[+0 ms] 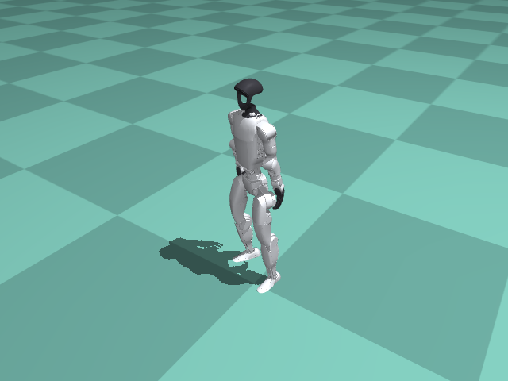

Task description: Upper body actions

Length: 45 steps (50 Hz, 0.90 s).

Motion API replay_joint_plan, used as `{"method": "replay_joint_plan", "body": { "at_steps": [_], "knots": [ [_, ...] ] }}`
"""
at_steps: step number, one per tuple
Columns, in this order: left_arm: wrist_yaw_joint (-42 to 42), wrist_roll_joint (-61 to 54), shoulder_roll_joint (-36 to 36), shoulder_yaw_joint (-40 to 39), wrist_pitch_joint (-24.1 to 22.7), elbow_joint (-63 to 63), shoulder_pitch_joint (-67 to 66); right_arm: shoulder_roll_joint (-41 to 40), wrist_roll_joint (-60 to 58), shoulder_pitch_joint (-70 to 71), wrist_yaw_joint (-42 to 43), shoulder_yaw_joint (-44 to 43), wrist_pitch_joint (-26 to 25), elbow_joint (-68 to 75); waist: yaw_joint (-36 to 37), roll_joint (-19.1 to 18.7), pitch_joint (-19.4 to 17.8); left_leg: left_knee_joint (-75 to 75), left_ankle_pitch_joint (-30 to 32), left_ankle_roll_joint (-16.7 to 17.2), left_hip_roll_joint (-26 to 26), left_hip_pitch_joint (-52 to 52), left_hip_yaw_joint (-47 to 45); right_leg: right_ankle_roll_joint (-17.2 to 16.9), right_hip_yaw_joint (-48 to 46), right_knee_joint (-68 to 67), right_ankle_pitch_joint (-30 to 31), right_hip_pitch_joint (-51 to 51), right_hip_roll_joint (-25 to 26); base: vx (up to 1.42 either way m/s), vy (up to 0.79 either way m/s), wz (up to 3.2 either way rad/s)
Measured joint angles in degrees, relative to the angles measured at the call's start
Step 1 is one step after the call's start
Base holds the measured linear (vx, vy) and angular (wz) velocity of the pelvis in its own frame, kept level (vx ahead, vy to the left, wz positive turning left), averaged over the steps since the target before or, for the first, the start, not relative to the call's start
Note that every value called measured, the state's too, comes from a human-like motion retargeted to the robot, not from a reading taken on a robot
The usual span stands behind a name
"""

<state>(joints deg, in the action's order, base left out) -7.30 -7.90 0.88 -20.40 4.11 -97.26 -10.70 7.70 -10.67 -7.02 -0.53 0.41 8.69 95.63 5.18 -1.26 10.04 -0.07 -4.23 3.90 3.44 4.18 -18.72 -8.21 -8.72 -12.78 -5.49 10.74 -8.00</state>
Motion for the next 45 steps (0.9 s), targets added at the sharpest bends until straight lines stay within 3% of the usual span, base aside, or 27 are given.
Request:
{"method": "replay_joint_plan", "body": {
  "at_steps": [4, 11, 21, 29, 37, 40, 45],
  "knots": [
    [-1.88, 3.72, -1.27, 4.21, 0.49, 1.11, 0.05, 0.44, -2.25, 0.66, -0.76, 2.27, -1.32, -0.04, -1.11, 0.08, -0.2, -0.1, 0.41, 0.39, 0.05, 0.3, 1.56, 0.3, -1.47, 1.03, 1.05, -0.29, -0.35, 0.01, -0.01, 0.33],
    [1.86, 8.45, -2.59, 7.04, 0.74, 1.82, 0.53, 0.33, -7.53, 1.06, -0.38, 3.24, -3.09, -0.74, -2.08, -0.31, -0.49, -0.15, 2.14, -0.18, 0.06, 0.98, 3.62, 1.29, -3.6, 4.96, 3.67, -2.93, 0.81, 0.06, 0.01, 0.25],
    [1.66, 10.91, -2.83, 6.32, 1.24, 2.09, 1.16, -0.68, -6.39, 3.69, 7.37, 3.36, 0.86, -5.02, -3.2, -0.04, -0.64, 0.21, 2.81, -1.23, -1.34, 0.6, 3.8, 2.91, -4.45, 7.62, 4.8, -5.05, 2.19, 0.03, 0.01, 0.06],
    [2.3, 11.77, -2.84, 4.86, 1.03, 1.96, 1.39, -3.99, 3.47, 6.4, 19.65, 4.03, 14.49, -38.89, -3.3, -0.01, 0.14, 0.5, 2.87, -1.8, -1.36, 0.56, 2.55, 3.0, -3.4, 7.53, 4.9, -4.65, 2.84, 0.0, 0.0, -0.02],
    [2.66, 11.87, -3.09, 4.26, 1.11, 1.43, 0.47, -0.49, 5.99, 21.82, 31.38, 4.38, 20.55, -78.79, -2.47, 0.24, 3.1, 0.36, 2.85, -1.8, -0.61, 1.31, 0.71, 2.96, -1.6, 7.42, 5.21, -3.42, 3.45, 0.03, 0.04, -0.17],
    [2.73, 12.14, -3.33, 4.26, 1.13, 1.31, 0.3, 4.07, 3.87, 32.88, 34.32, 1.73, 21.02, -87.71, -1.22, 0.54, 4.11, 0.25, 3.12, -1.87, -0.33, 1.87, -0.65, 2.93, -0.18, 7.46, 5.46, -2.86, 3.68, 0.03, 0.08, -0.4],
    [2.81, 12.68, -4.16, 4.69, 1.13, 1.15, 0.45, 11.94, -0.43, 51.5, 39.46, -0.43, 16.4, -93.59, 2.95, 1.93, 6.19, 0.39, 3.76, -2.32, -0.35, 3.16, -3.54, 2.93, 2.81, 7.66, 5.9, -1.58, 4.02, 0.05, 0.05, -0.5]
  ]
}}
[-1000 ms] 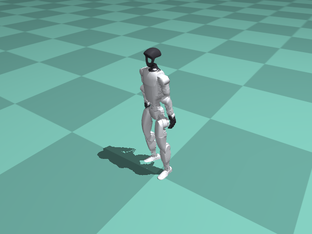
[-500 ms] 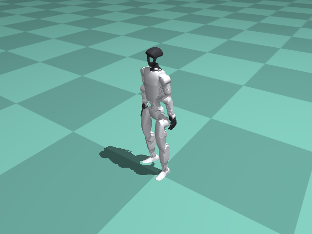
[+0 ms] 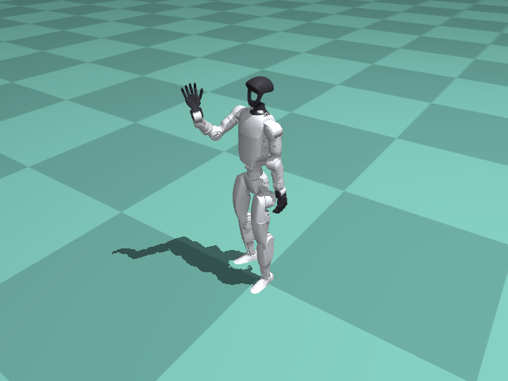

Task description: Upper body actions

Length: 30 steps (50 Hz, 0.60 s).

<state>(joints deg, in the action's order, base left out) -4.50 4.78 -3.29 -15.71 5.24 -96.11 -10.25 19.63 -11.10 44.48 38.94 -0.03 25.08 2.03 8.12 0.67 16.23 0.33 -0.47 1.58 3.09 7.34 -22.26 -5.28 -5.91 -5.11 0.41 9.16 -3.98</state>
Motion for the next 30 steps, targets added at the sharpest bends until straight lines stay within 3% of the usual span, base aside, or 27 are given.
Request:
{"method": "replay_joint_plan", "body": {
  "at_steps": [7, 13, 22, 30],
  "knots": [
    [0.05, 1.49, -1.92, 1.33, 0.03, -0.13, 0.43, 9.55, -2.14, 19.6, 6.21, 0.37, -5.39, 12.09, 4.46, 1.79, 0.8, 0.21, 0.15, -0.65, -0.1, -0.44, -1.84, 0.01, 1.94, 0.22, 0.11, -0.54, 0.64, 0.07, -0.02, -0.24],
    [0.09, 2.09, -2.67, 1.07, -0.33, 0.07, 0.71, 12.6, 5.28, 24.54, -1.41, 1.08, -7.55, 19.52, 6.05, 2.3, 0.52, 0.73, 0.16, -1.52, -0.44, -1.25, -2.05, 0.1, 2.07, 0.48, 0.15, -1.48, 1.45, 0.03, -0.02, -0.05],
    [-0.21, 0.91, -1.77, -0.71, -0.5, -0.21, 0.86, 7.3, -1.49, 11.84, 4.06, -2.0, -5.63, 1.2, 4.51, 1.25, 0.94, 1.22, 0.09, -2.14, -0.69, -1.16, -1.6, 0.29, 1.49, 0.4, 0.1, -1.05, 2.17, 0.0, 0.0, 0.0],
    [-0.07, 1.29, -1.11, -0.84, -0.62, 0.06, 1.34, 1.38, -2.07, -5.64, 0.59, -3.23, -1.9, -15.85, 3.94, 0.43, -0.65, 1.28, 0.37, -1.67, -0.27, -1.5, -2.15, 0.34, 2.3, 0.34, 0.42, -0.92, 2.15, -0.02, 0.0, -0.02]
  ]
}}
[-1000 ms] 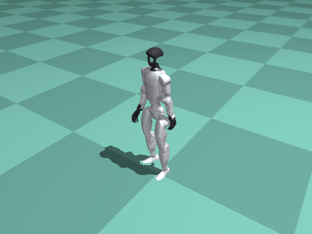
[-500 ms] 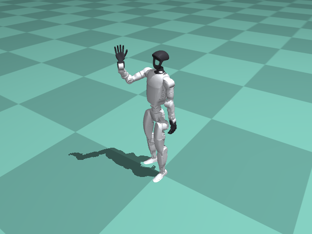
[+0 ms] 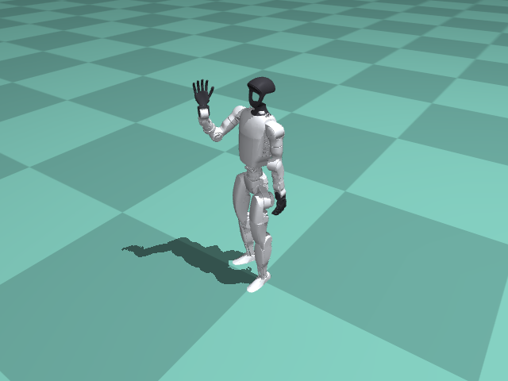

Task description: Upper body actions

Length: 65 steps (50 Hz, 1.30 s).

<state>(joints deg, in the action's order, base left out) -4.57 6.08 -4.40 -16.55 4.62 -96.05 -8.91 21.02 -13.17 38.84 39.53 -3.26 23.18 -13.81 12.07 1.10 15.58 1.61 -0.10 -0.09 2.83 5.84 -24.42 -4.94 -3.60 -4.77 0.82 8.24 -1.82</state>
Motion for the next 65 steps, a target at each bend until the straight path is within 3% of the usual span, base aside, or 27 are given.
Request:
{"method": "replay_joint_plan", "body": {
  "at_steps": [3, 6, 10, 13, 15, 19, 22, 26, 32, 40, 42, 45, 48, 53, 60, 65],
  "knots": [
    [-0.08, 0.2, 0.07, 0.07, 0.01, 0.12, 0.33, -1.26, -3.5, -7.59, -3.47, 0.14, 0.54, -4.23, 0.14, -0.21, -0.67, 0.01, 0.17, -0.02, 0.07, 0.1, -0.14, -0.03, 0.31, 0.0, 0.08, 0.07, 0.02, -0.06, -0.01, -0.05],
    [-0.21, 0.65, 0.06, 0.51, -0.09, 0.26, 0.56, -2.86, -9.02, -16.23, -12.24, 1.07, 0.75, -6.58, 0.59, -0.28, -1.1, 0.06, 0.25, -0.18, -0.06, 0.27, -0.13, -0.05, 0.41, -0.02, 0.09, 0.18, 0.01, 0.0, 0.0, 0.0],
    [-0.54, 0.76, -0.06, 1.11, -0.16, 0.39, 0.57, -7.41, -15.73, -28.36, -39.81, 2.29, -2.5, -5.45, 1.2, -0.14, -1.11, 0.12, 0.3, -0.4, -0.33, 0.75, 0.03, -0.06, 0.26, -0.07, 0.05, 0.59, -0.07, 0.0, 0.0, 0.0],
    [-0.62, -0.12, 0.11, 0.96, -0.22, 0.32, 0.28, -9.98, -17.33, -35.18, -63.03, 4.12, -9.11, 3.13, 0.84, -0.25, -1.07, 0.18, 0.32, -0.4, -0.43, 0.8, 0.23, -0.04, -0.04, 0.0, 0.04, 0.58, -0.14, 0.0, 0.0, 0.0],
    [-0.52, -1.0, 0.41, 0.65, -0.3, 0.06, 0.03, -10.25, -19.49, -38.2, -72.96, 5.42, -11.7, 11.93, 0.06, -0.54, -1.11, 0.24, 0.31, -0.34, -0.43, 0.55, 0.44, -0.02, -0.34, 0.01, 0.02, 0.38, -0.17, 0.0, 0.0, 0.0],
    [-0.88, -2.48, 1.11, 0.29, -0.23, -0.15, 0.05, -8.38, -33.75, -39.38, -79.93, 9.17, -12.78, 31.68, -1.17, -1.48, -2.0, 0.1, 0.28, 0.21, 0.24, -0.37, 0.12, 0.0, -0.12, -0.17, 0.11, -0.11, -0.08, -0.02, 0.05, -0.08],
    [-1.34, -1.5, 1.2, 0.29, -0.01, 0.41, 0.67, -7.27, -45.84, -39.77, -84.23, 11.6, -14.2, 37.43, -0.81, -1.69, -3.39, -0.28, 0.44, 0.62, 0.79, -0.82, -0.9, 0.01, 0.9, -0.19, 0.33, -0.54, -0.1, -0.05, -0.01, -0.28],
    [-1.12, 0.69, 0.93, 1.27, -0.34, 1.24, 0.93, -8.52, -44.27, -41.48, -78.88, 11.14, -12.96, 35.31, -0.33, -1.55, -4.04, -0.24, 0.58, 0.64, 0.64, -0.96, -1.05, -0.01, 1.14, -0.08, 0.39, -0.8, -0.3, 0.0, 0.0, 0.0],
    [-1.25, 1.02, 0.94, 2.29, -0.35, 1.06, 0.72, -11.8, -23.54, -40.49, -65.89, 9.63, -10.89, 26.38, -0.09, -1.76, -3.06, -0.12, 0.63, 0.61, 0.6, -0.18, -0.95, -0.1, 0.97, -0.15, 0.42, 0.08, -0.4, 0.0, 0.0, 0.0],
    [-1.22, 0.62, 0.9, 2.74, -0.48, 1.07, 0.16, -15.98, 8.09, -30.85, -39.54, 11.9, 0.7, 13.22, 0.45, -1.6, -2.12, -0.08, 0.71, 0.45, 0.34, 0.17, -0.41, -0.14, 0.41, -0.13, 0.31, 0.17, -0.56, 0.0, 0.0, 0.0],
    [-1.32, 0.59, 0.83, 2.67, -0.45, 1.08, -0.11, -16.22, 11.08, -26.93, -39.55, 12.95, 1.38, 11.81, 0.41, -1.58, -1.67, -0.07, 0.68, 0.39, 0.31, 0.24, -0.28, -0.15, 0.31, -0.15, 0.26, 0.23, -0.53, 0.0, 0.0, 0.0],
    [-1.29, 0.58, 0.8, 2.17, -0.52, 1.19, -0.49, -14.94, 7.32, -20.21, -47.4, 14.51, -3.41, 11.4, 0.03, -1.56, -1.11, -0.02, 0.57, 0.32, 0.24, 0.22, -0.13, -0.11, 0.14, -0.22, 0.22, 0.33, -0.45, 0.0, 0.0, 0.0],
    [-1.18, 0.29, 0.81, 1.61, -0.59, 1.17, -0.54, -12.82, -3.77, -14.4, -54.05, 17.75, -7.78, 13.23, -0.17, -1.5, -0.79, 0.18, 0.37, 0.15, 0.05, -0.11, -0.13, -0.06, 0.05, -0.36, 0.2, 0.41, -0.27, 0.0, 0.0, 0.0],
    [-0.87, 0.15, 0.91, 0.77, -0.73, 1.48, -0.09, -11.34, -17.15, -10.99, -52.46, 23.42, -9.32, 14.79, 0.74, -1.14, -1.27, 0.46, 0.17, -0.33, -0.31, -0.86, -0.7, 0.03, 0.63, -0.39, 0.2, 0.0, 0.17, 0.01, -0.02, -0.03],
    [-0.79, -0.08, 1.01, 0.14, -1.05, 1.38, 0.01, -12.17, -12.64, -14.65, -40.37, 22.21, -5.38, 11.84, 0.0, -1.36, -1.52, 0.65, 0.18, -0.57, -0.45, -0.95, 0.11, -0.03, 0.12, -0.38, -0.11, -0.36, 0.36, 0.0, 0.0, 0.0],
    [-0.83, -0.83, 1.05, -0.15, -0.99, 1.21, -0.23, -8.53, -6.77, -17.62, -20.6, 16.1, -3.31, 4.43, -1.52, -1.61, -1.6, 0.72, 0.02, -0.44, -0.44, -0.86, 0.76, -0.1, -0.63, -0.32, -0.11, -0.14, 0.21, 0.0, 0.0, 0.0]
  ]
}}
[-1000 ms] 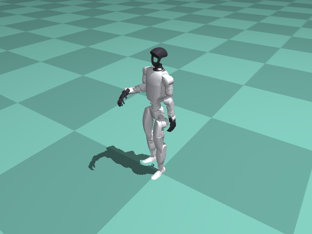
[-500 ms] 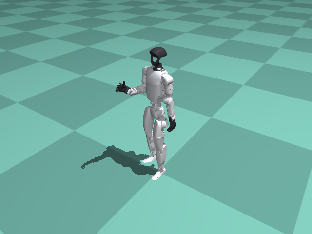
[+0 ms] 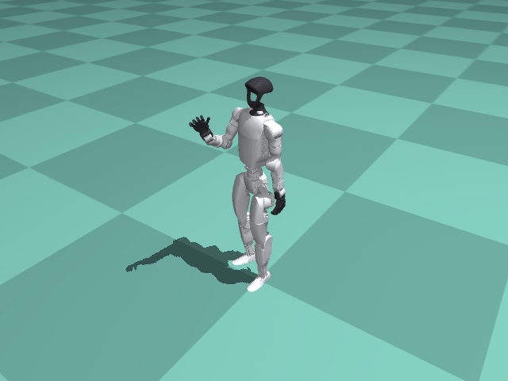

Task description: Upper body actions

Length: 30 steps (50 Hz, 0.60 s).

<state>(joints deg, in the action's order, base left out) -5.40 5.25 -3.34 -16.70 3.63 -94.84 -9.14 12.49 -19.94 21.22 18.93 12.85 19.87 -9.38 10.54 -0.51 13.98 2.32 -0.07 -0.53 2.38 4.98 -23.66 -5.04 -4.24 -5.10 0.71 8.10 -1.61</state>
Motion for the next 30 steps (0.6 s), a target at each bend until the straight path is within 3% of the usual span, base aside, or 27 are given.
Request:
{"method": "replay_joint_plan", "body": {
  "at_steps": [5, 12, 15, 20, 26, 30],
  "knots": [
    [0.2, 0.14, 0.02, 0.63, 0.23, -0.04, 0.2, 2.61, -4.2, -5.28, 23.3, -9.97, 0.72, -8.11, 0.14, 0.05, -0.34, 0.24, -0.17, 0.1, 0.04, -0.2, -1.17, 0.05, 0.74, -0.08, 0.36, 0.67, 0.09, -0.01, 0.0, -0.17],
    [0.39, 1.47, 0.15, 1.67, 0.6, 0.02, 0.75, -2.54, -14.59, -10.44, 40.3, -25.86, -12.24, -8.94, 1.09, -0.35, -1.11, 0.7, -0.21, 0.23, 0.48, -1.05, -3.8, 0.11, 2.89, -0.05, 1.03, 1.07, 0.74, -0.01, 0.0, -0.33],
    [0.22, 2.17, 0.14, 2.15, 0.72, 0.25, 0.66, -6.02, -4.5, -8.13, 39.82, -30.69, -15.61, -3.12, 1.21, -0.63, -1.19, 0.72, -0.11, 0.25, 0.71, -1.08, -4.32, 0.07, 3.32, -0.01, 1.2, 1.13, 0.91, 0.0, 0.0, -0.07],
    [-0.72, 2.71, -0.29, 2.49, 0.95, 0.45, 0.47, -6.36, 14.65, -8.68, 22.43, -30.78, -8.15, -0.71, 0.44, -0.67, -1.53, 0.55, -0.2, 0.08, 0.4, -0.95, -3.95, 0.12, 2.71, 0.02, 1.2, 1.03, 0.69, 0.0, 0.0, 0.0],
    [-0.02, 1.26, 0.15, 2.48, 1.32, 0.26, 0.52, -2.28, 0.56, -12.26, 30.48, -23.78, -4.93, -7.7, 0.42, -0.73, -1.85, 0.37, -0.12, 0.7, 0.99, -1.23, -4.17, 0.12, 2.97, -0.11, 1.23, 0.99, 0.6, 0.0, 0.0, 0.0],
    [0.85, 2.57, 0.23, 2.94, 1.35, 0.69, 0.53, -0.13, -4.16, -10.77, 28.43, -17.64, -2.53, -11.49, 1.19, -0.69, -2.01, 0.21, 0.1, 1.04, 1.46, -1.35, -4.77, 0.08, 3.77, -0.01, 1.38, 0.82, 0.66, 0.0, 0.0, 0.0]
  ]
}}
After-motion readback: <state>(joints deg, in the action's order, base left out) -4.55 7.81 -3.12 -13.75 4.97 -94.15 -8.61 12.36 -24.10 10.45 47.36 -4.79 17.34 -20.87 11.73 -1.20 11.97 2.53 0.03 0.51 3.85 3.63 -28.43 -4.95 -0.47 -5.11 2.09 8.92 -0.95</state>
